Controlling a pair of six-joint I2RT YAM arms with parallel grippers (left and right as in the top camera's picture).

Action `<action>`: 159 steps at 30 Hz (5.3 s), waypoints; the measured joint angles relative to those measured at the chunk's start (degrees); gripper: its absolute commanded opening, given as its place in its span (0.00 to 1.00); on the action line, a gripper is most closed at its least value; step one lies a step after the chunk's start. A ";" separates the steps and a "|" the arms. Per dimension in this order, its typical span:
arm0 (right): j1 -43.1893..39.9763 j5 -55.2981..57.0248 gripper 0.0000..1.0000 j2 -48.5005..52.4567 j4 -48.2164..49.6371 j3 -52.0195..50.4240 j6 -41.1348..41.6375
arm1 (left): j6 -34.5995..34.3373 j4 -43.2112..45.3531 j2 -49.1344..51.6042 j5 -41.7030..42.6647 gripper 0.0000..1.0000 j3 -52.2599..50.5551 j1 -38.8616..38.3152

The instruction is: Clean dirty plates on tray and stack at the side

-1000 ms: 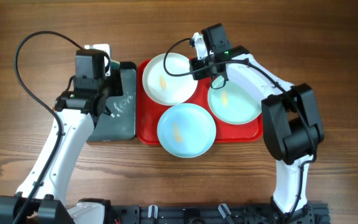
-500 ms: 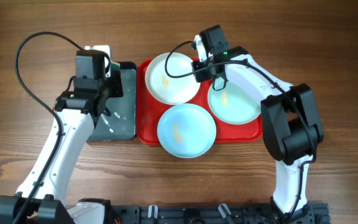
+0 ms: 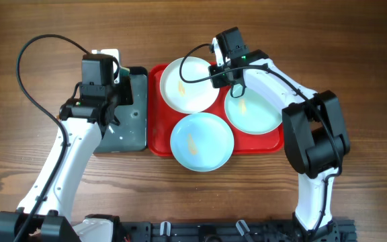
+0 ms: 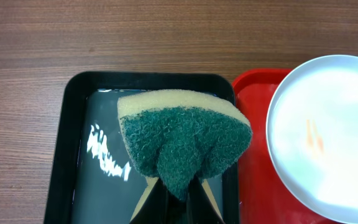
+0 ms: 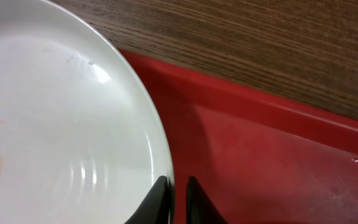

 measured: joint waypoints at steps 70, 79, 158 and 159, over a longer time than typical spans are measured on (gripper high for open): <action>2.29 -2.73 0.04 -0.22 -2.38 -0.37 9.29 | -27.12 24.15 29.53 23.93 0.04 1.66 -9.73; 3.32 -2.78 0.04 -0.22 -2.01 -0.37 9.29 | -27.32 25.33 26.36 36.02 0.04 3.04 -10.16; 3.32 -2.60 0.52 -0.22 -2.86 -0.44 1.46 | -25.51 -4.66 7.96 6.23 0.04 9.29 -8.59; 3.32 -2.60 0.55 -0.22 -2.86 -0.44 1.33 | -25.53 -9.01 5.95 3.41 0.04 9.38 -5.31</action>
